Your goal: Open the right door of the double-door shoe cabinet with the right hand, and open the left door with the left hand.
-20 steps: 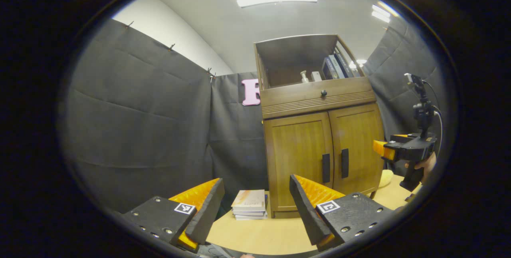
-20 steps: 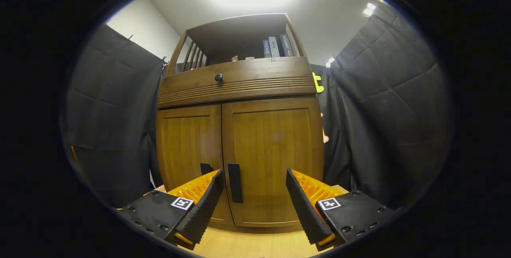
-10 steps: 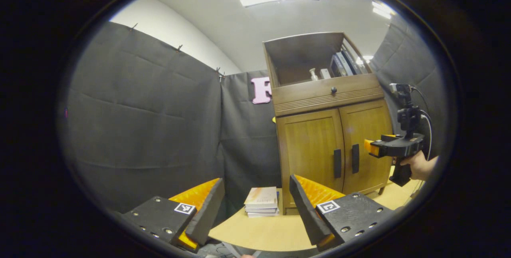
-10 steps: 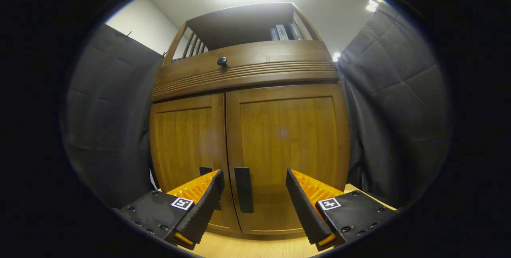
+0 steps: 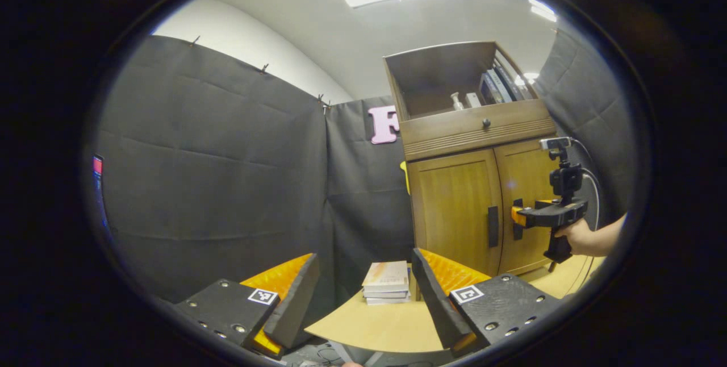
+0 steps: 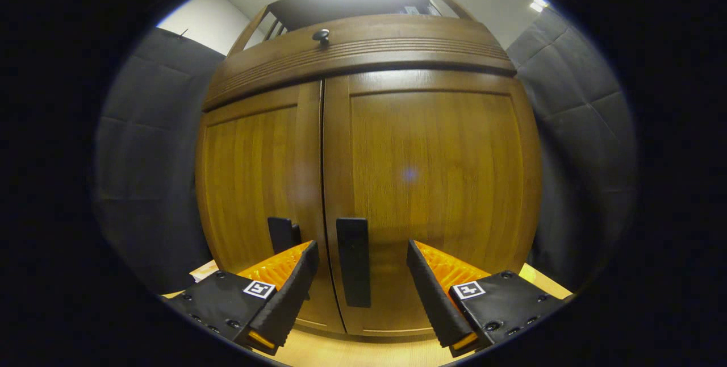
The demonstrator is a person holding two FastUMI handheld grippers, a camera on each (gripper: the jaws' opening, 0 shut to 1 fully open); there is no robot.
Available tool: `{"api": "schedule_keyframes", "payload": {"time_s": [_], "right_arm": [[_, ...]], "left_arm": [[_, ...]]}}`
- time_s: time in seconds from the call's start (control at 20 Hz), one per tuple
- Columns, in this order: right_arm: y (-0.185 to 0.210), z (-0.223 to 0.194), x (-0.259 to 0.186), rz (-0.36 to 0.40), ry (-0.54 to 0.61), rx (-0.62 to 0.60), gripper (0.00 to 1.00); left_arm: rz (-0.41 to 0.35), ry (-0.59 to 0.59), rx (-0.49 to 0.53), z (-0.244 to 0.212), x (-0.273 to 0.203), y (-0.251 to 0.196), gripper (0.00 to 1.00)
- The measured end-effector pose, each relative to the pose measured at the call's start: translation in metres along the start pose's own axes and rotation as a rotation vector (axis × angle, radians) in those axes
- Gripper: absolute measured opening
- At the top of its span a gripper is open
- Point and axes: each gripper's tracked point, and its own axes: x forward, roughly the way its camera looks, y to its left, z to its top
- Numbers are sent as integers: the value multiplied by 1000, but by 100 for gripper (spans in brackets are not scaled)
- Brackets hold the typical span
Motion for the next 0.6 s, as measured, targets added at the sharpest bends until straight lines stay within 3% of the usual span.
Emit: {"api": "schedule_keyframes", "payload": {"time_s": [0.15, 0.25, 0.4, 0.5, 0.55, 0.6], "right_arm": [[0, -17, 15, -1, 36, 18, 96], [1, -23, 24, 6, 53, 36, 88], [5, -27, 39, 18, 70, 48, 69], [8, -30, 43, 21, 84, 53, 48], [11, -32, 45, 26, 90, 58, 52], [12, -33, 47, 18, 90, 59, 46]], "left_arm": [[16, 8, 7, 0, 0, 1, 96], [23, 14, 10, -1, 1, 2, 96], [30, 17, 8, -2, 2, 2, 96], [30, 15, 1, -3, 2, 3, 96], [31, 12, 2, -3, 2, 3, 96], [30, 10, 3, -3, 2, 3, 96]]}}
